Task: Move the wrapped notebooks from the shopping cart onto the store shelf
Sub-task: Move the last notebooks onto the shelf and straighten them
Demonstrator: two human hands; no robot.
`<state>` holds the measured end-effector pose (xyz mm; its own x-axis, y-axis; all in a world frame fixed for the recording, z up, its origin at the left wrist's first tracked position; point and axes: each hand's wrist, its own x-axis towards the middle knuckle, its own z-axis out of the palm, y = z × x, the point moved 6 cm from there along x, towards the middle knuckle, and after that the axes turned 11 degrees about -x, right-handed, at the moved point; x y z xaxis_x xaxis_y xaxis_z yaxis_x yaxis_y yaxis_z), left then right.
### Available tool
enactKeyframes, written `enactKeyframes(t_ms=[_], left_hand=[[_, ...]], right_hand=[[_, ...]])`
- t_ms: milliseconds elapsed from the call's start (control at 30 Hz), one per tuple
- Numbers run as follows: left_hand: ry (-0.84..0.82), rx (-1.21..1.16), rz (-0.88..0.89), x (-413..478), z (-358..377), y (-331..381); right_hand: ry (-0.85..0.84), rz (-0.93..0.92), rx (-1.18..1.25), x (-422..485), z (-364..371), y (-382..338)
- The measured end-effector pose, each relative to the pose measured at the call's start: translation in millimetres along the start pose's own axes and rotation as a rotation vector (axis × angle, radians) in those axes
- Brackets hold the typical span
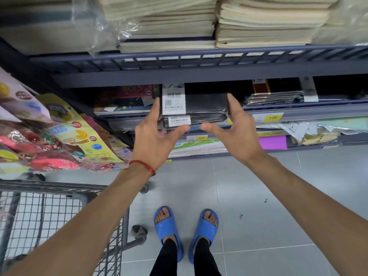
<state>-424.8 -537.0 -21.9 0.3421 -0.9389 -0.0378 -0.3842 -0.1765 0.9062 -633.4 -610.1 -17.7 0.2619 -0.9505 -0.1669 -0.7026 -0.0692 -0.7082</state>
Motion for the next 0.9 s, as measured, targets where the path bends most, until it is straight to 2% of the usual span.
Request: enactKeyframes(t_ms=[167, 500, 700, 900], left_hand=[[-0.028, -0.014, 0.011, -0.7, 2.7, -4.5], [-0.111, 0.119, 0.071, 9.8, -3.5, 10.5], [-0.116, 0.181, 0.07, 15.9, -6.5, 12.8], [-0.135, 0.33, 0.021, 29.8, -8.3, 6.6]], right_hand=[[-0.057, -0.061, -0.004, -0.6, -1.2, -3.2], [-0.154, -0.2, -0.295, 18.6, -10.8, -12.8], [-0.143, -0.213, -0.369, 25.8, -14.4, -11.6], [-0.216, -0.217, -0.449, 35.5, -16.5, -15.3]])
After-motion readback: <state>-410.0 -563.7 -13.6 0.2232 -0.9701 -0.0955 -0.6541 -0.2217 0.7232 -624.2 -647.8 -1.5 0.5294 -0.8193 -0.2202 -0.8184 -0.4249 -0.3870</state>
